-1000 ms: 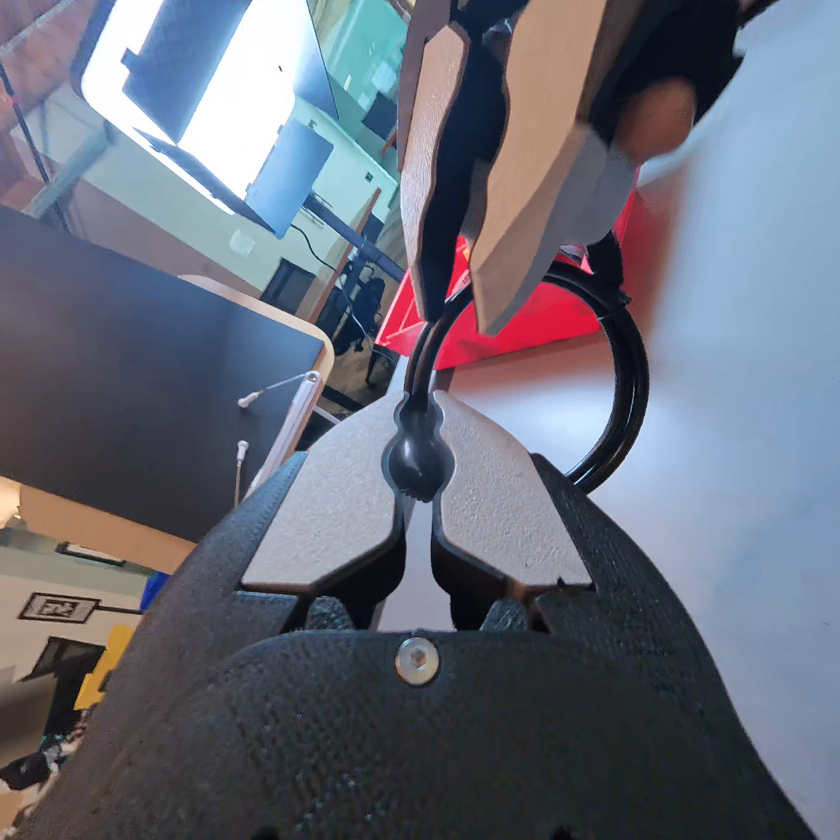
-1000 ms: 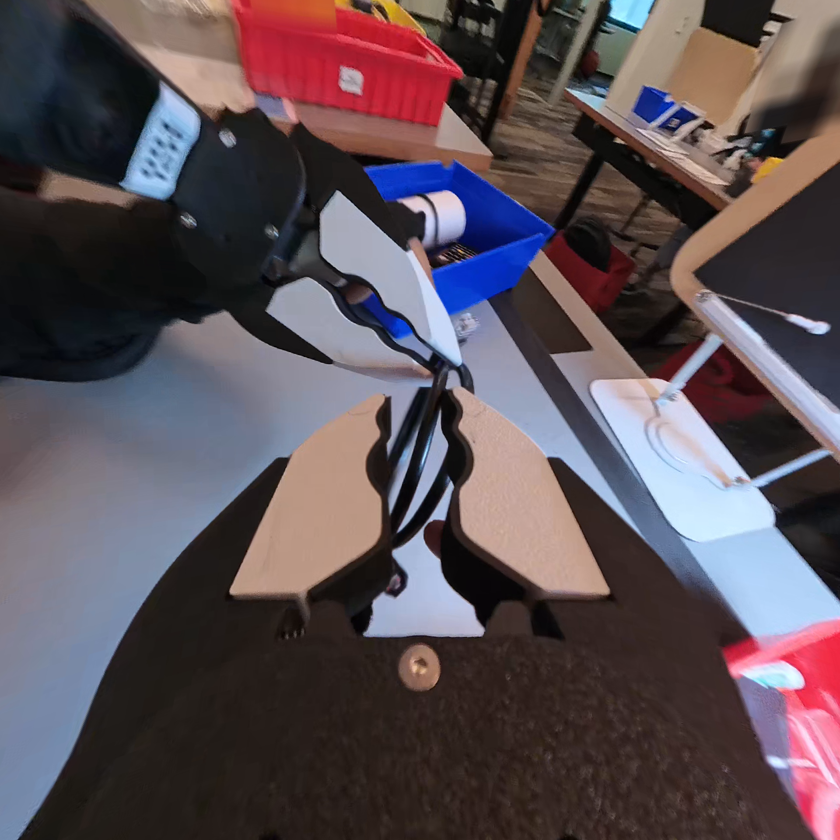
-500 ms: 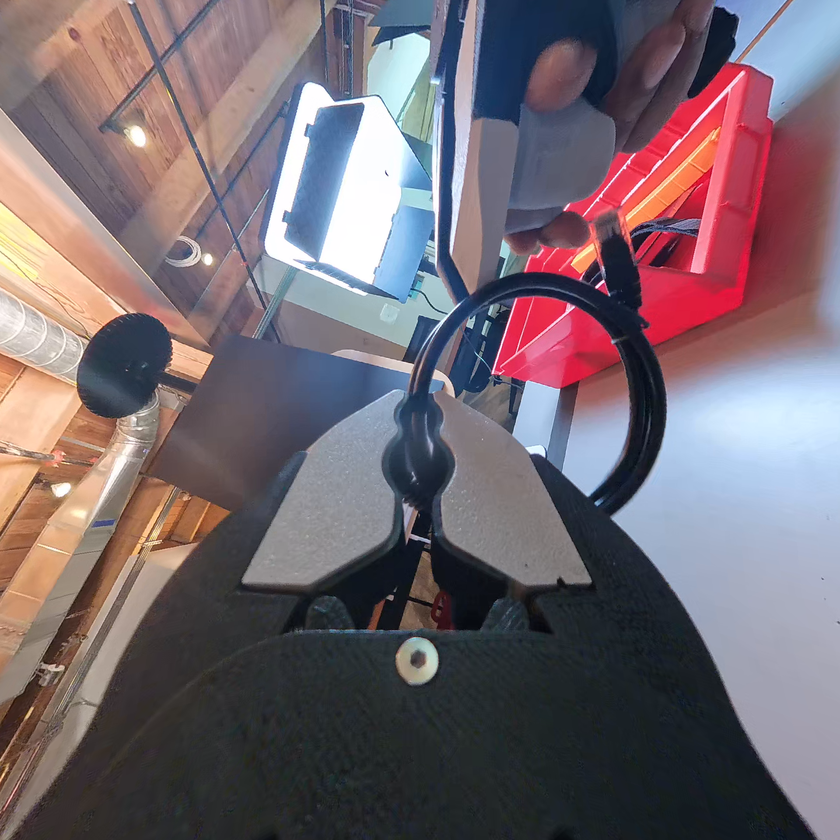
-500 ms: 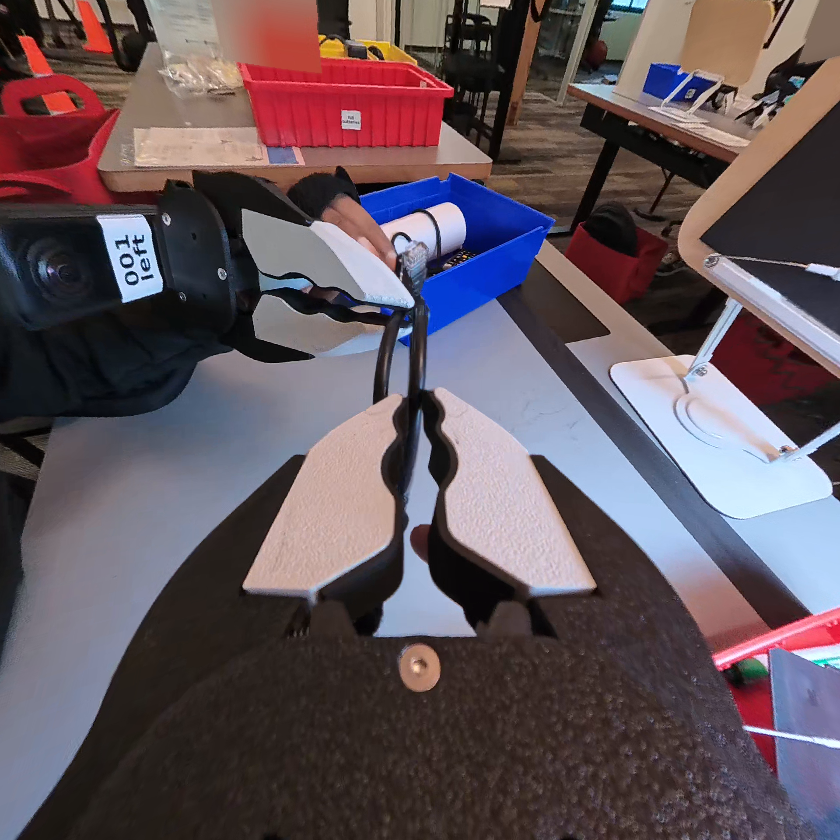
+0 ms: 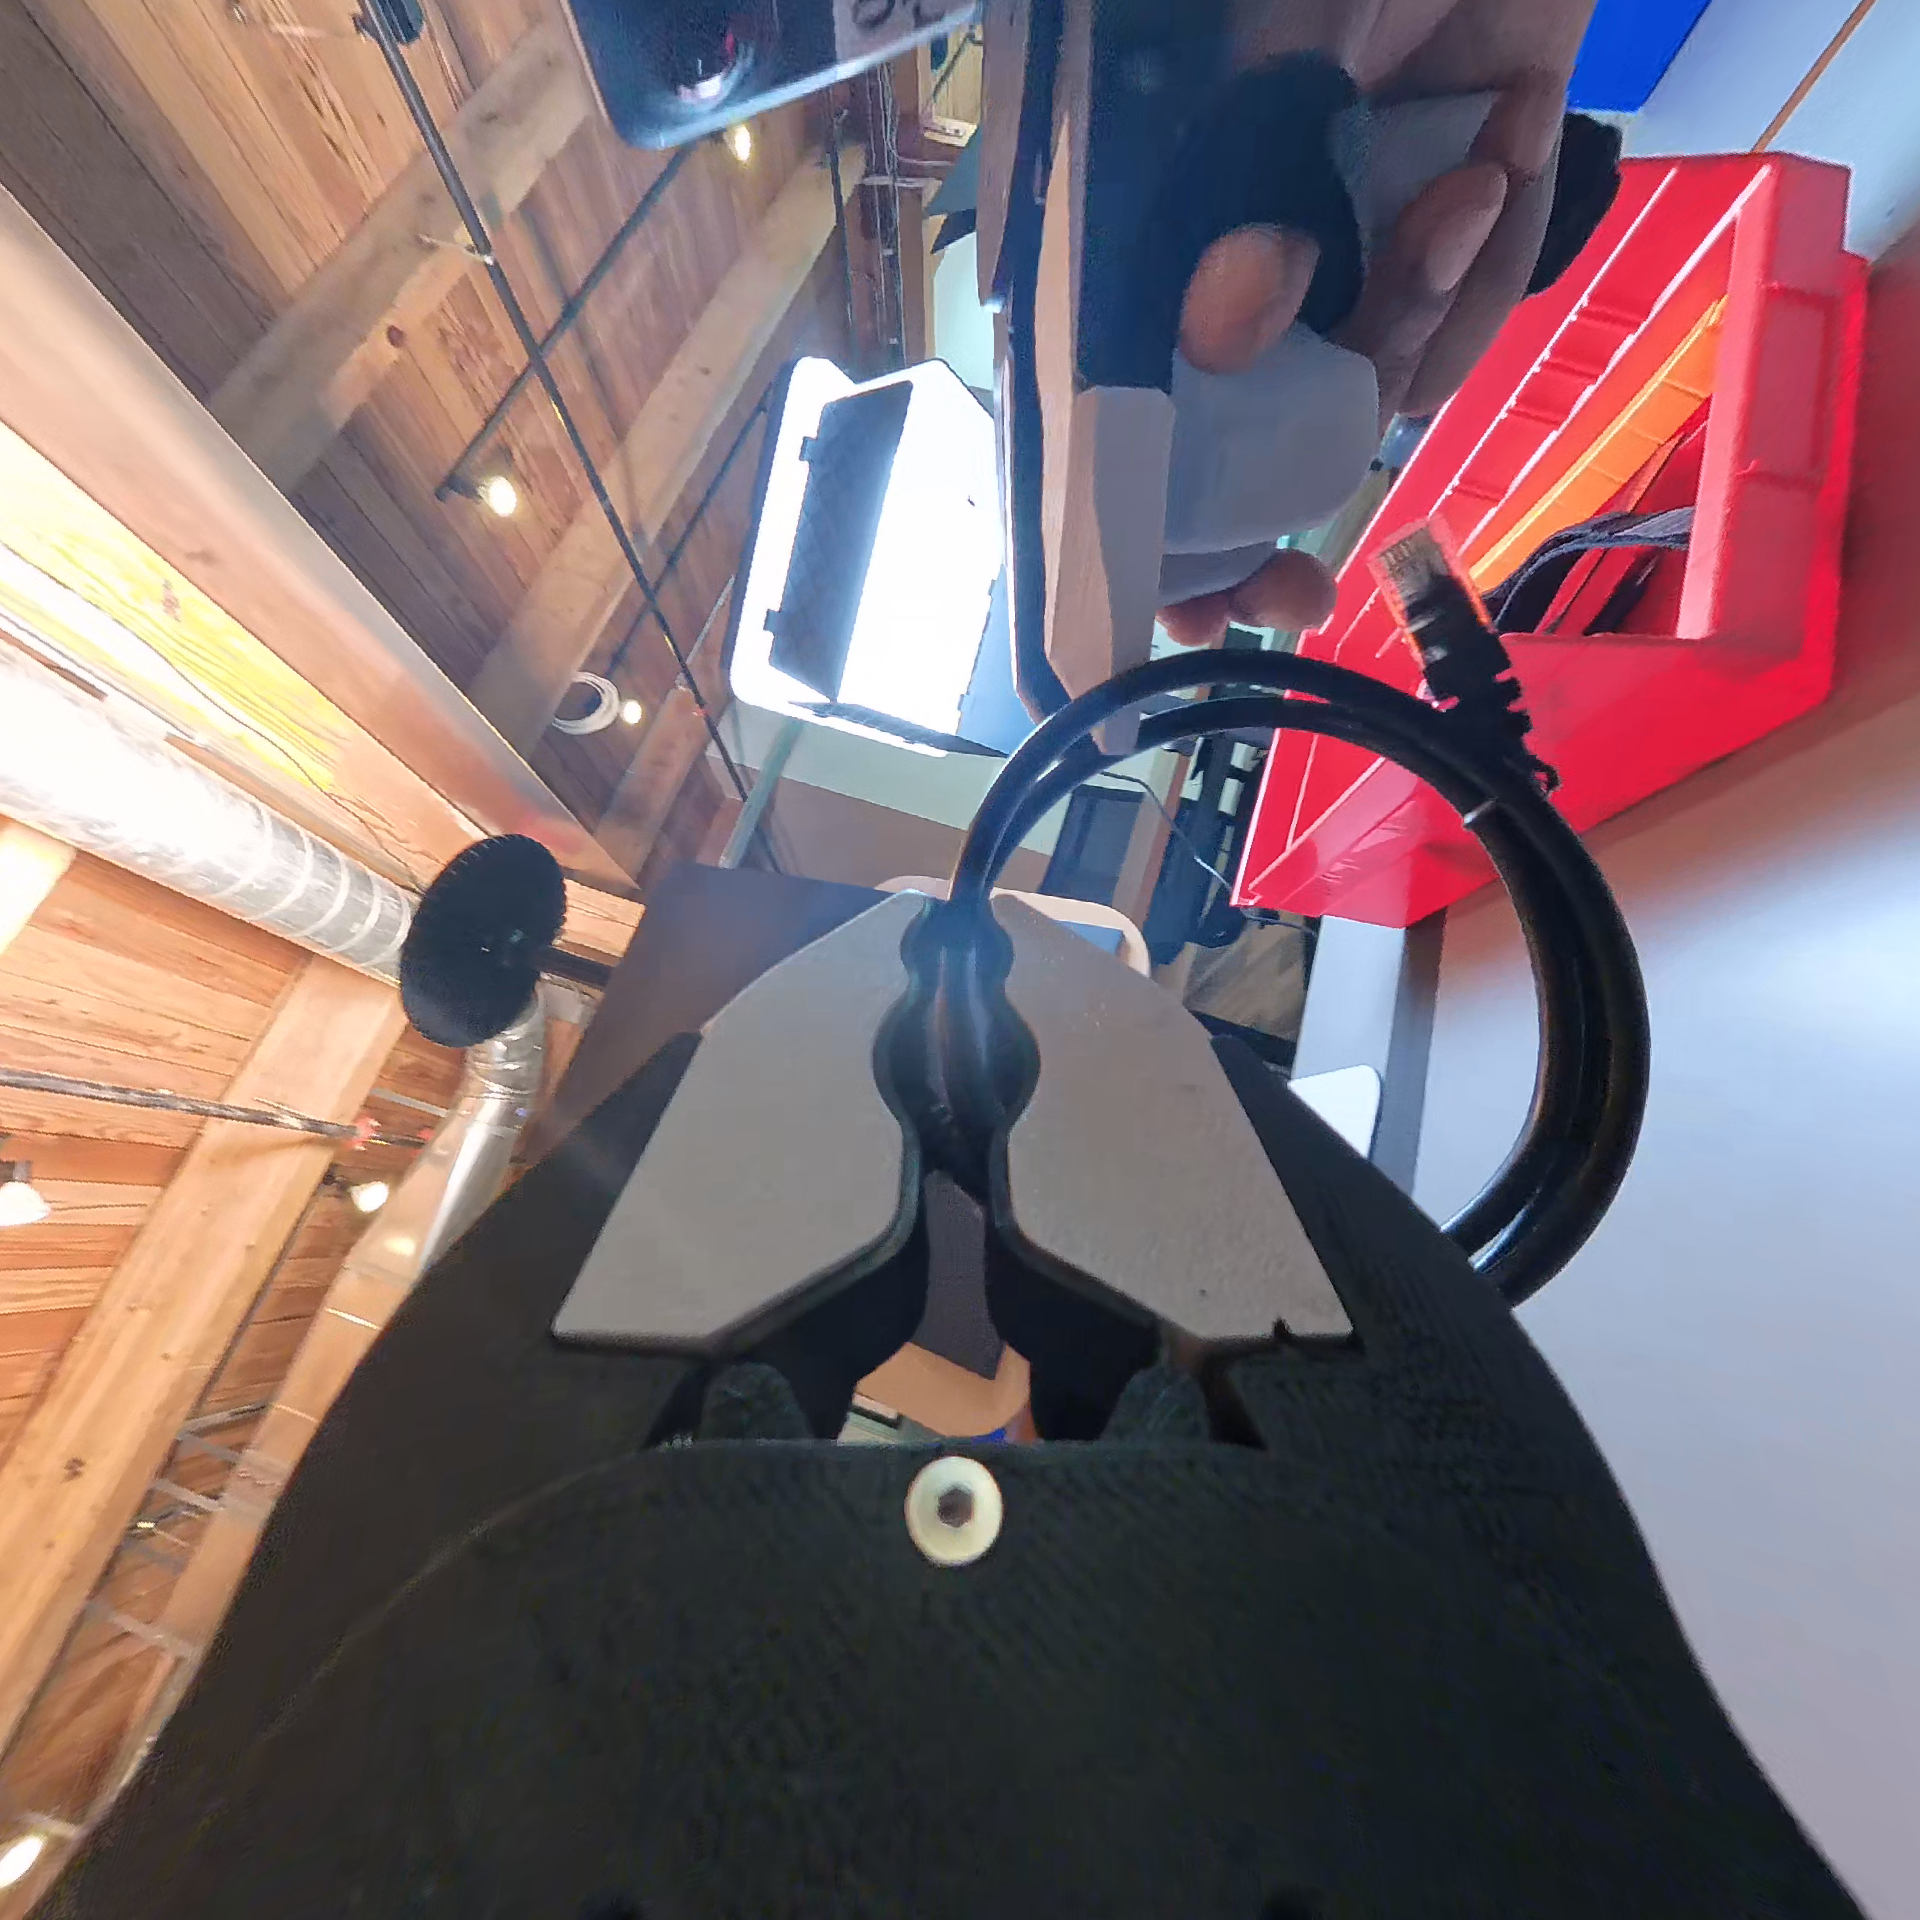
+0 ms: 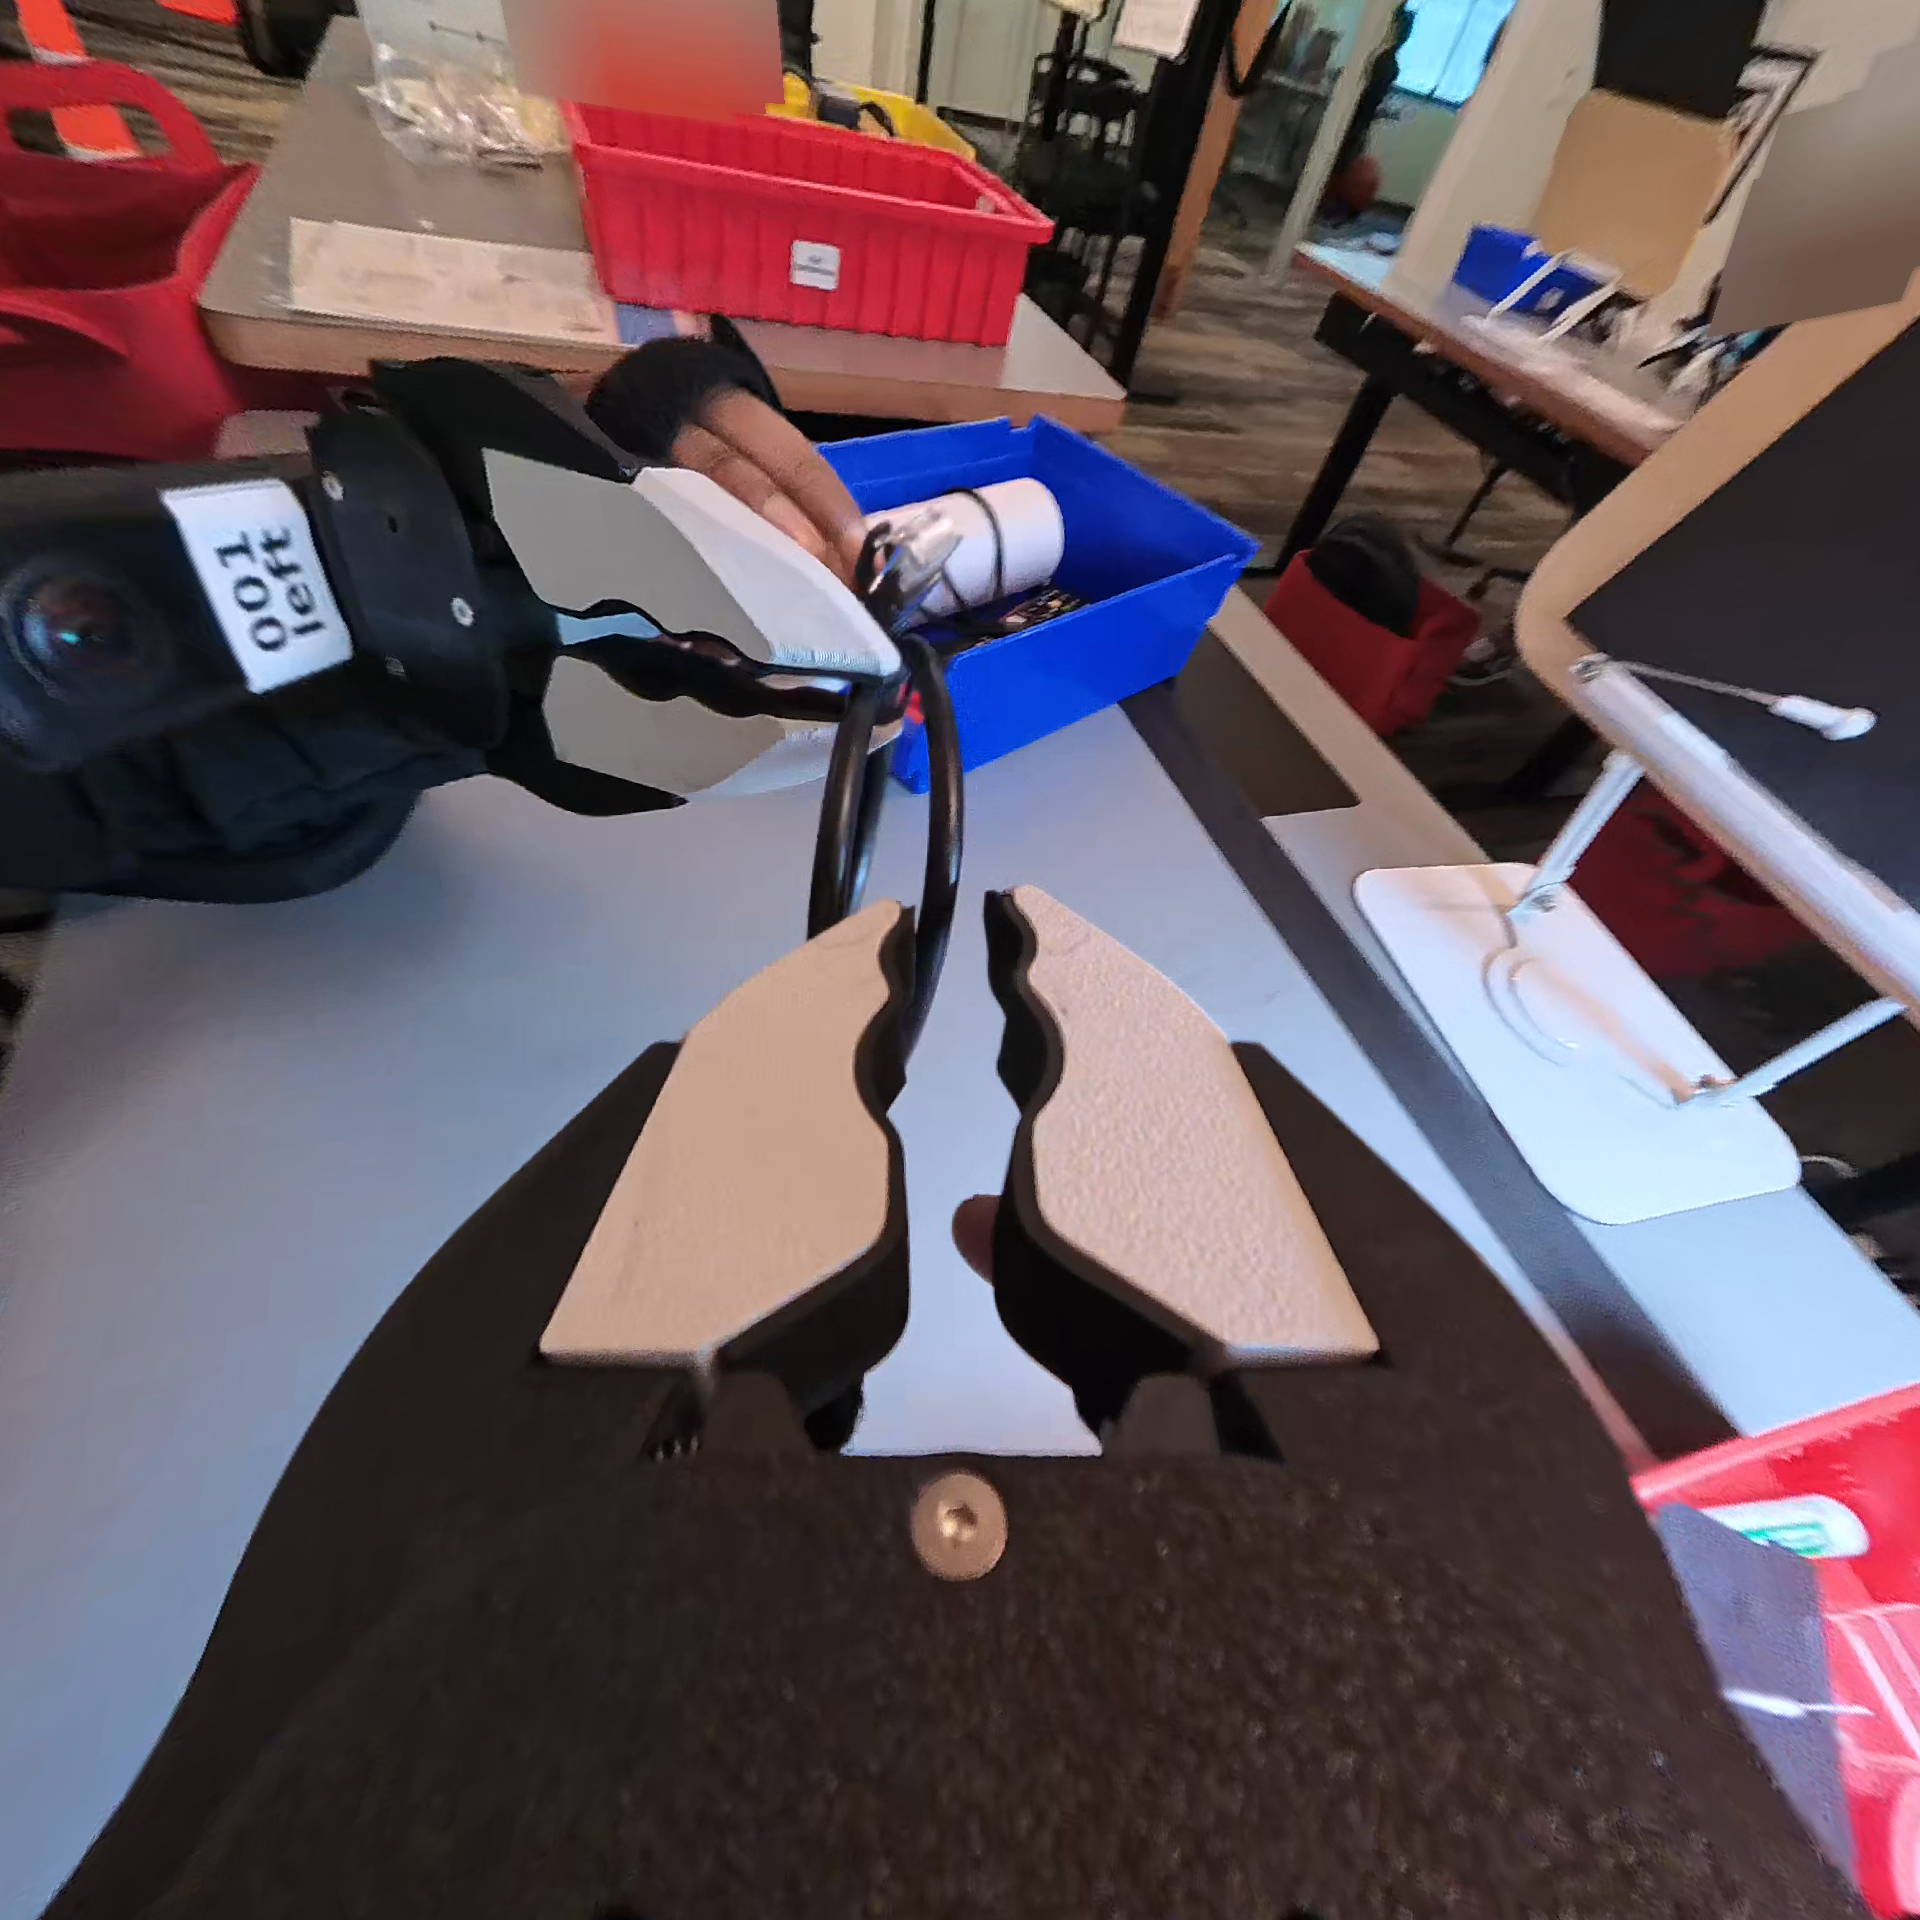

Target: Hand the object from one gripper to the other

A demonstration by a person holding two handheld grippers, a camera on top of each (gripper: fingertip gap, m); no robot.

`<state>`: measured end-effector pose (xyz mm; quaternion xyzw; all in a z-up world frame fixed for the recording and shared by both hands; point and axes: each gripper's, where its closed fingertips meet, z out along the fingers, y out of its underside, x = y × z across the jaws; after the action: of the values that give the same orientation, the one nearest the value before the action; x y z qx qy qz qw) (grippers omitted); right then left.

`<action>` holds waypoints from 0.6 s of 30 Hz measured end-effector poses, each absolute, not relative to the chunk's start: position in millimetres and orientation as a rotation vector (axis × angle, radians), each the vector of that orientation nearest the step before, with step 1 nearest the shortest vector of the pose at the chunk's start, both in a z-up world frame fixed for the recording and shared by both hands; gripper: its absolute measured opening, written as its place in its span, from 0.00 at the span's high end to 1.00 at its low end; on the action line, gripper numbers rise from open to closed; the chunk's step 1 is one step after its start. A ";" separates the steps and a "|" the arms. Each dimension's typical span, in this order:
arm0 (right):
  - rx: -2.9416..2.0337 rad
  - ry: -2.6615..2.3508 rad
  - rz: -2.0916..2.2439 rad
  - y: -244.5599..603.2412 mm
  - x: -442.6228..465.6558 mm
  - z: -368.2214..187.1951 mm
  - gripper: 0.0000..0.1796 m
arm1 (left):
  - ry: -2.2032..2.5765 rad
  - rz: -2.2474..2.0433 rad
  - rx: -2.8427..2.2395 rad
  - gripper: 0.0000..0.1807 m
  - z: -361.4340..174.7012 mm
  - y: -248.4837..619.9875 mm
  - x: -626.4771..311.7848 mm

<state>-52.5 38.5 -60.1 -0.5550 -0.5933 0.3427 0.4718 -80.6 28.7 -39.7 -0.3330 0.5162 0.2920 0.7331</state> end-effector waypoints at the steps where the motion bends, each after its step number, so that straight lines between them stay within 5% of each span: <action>1: -1.370 -1.471 0.863 35.8 -52.6 -62.6 0.93 | 1.137 0.664 -0.712 0.97 -39.4 27.2 -78.8; 8: -1.295 -1.431 0.714 45.9 -52.0 -52.9 0.97 | 1.144 0.681 -0.706 0.95 -41.7 29.2 -78.8; 14: -1.015 -1.428 -0.024 84.3 -41.4 -53.9 0.97 | 0.999 0.162 -0.964 0.90 -32.3 37.4 -97.4; 18: -0.883 -1.463 -0.054 80.7 -50.8 -64.1 0.97 | 0.967 -0.038 -1.111 0.87 -30.1 42.2 -107.9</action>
<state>-50.8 80.7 -64.1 -0.3895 -0.6458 -0.0239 0.6563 -107.9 42.2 -30.1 -0.5068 0.4409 -0.0174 0.7406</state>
